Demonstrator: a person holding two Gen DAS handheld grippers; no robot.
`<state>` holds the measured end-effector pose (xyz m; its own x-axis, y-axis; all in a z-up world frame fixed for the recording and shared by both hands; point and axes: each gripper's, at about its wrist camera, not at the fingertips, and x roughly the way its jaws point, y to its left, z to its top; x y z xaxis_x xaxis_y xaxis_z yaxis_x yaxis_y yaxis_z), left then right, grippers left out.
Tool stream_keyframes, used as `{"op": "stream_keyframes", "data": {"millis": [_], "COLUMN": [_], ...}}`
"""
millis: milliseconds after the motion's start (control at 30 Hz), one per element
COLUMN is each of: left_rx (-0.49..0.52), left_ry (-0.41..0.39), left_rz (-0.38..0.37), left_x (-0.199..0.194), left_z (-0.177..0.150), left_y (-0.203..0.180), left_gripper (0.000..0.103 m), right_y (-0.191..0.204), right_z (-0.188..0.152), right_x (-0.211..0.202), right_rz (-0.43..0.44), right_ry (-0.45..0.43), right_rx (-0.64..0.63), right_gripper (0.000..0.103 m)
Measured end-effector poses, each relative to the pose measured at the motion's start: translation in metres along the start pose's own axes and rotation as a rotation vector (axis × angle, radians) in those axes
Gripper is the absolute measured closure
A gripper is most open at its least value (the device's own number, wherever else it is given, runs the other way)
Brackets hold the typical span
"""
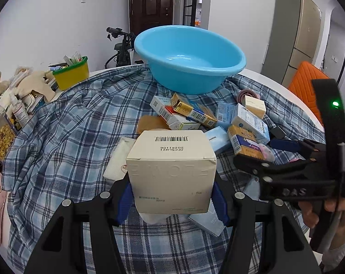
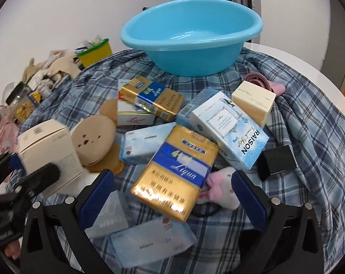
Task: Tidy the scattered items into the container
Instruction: 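Lower the right tool onto the gold Liqun pack and close on it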
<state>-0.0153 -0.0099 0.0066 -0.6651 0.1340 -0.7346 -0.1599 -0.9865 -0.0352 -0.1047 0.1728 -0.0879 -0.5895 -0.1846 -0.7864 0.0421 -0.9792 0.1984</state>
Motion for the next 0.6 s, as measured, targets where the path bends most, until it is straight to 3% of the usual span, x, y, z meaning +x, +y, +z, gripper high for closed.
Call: {"op": "stream_keyframes", "data": {"millis": [233, 400, 600], "left_rx": [0.001, -0.002, -0.003], "left_ry": [0.007, 0.019, 0.019], "left_rz": [0.002, 0.007, 0.006], "left_x": [0.003, 0.006, 0.007], "left_z": [0.0, -0.001, -0.002], "left_y": [-0.001, -0.001, 0.0], "left_gripper": [0.041, 0.041, 0.041], "right_y": [-0.005, 0.003, 0.012], "right_z": [0.001, 0.001, -0.001], "right_x": [0.013, 0.014, 0.003], "right_rz": [-0.014, -0.024, -0.015], "right_ry": [0.028, 0.033, 0.012], "right_rx": [0.033, -0.029, -0.095], "right_gripper": [0.001, 0.031, 0.047]}}
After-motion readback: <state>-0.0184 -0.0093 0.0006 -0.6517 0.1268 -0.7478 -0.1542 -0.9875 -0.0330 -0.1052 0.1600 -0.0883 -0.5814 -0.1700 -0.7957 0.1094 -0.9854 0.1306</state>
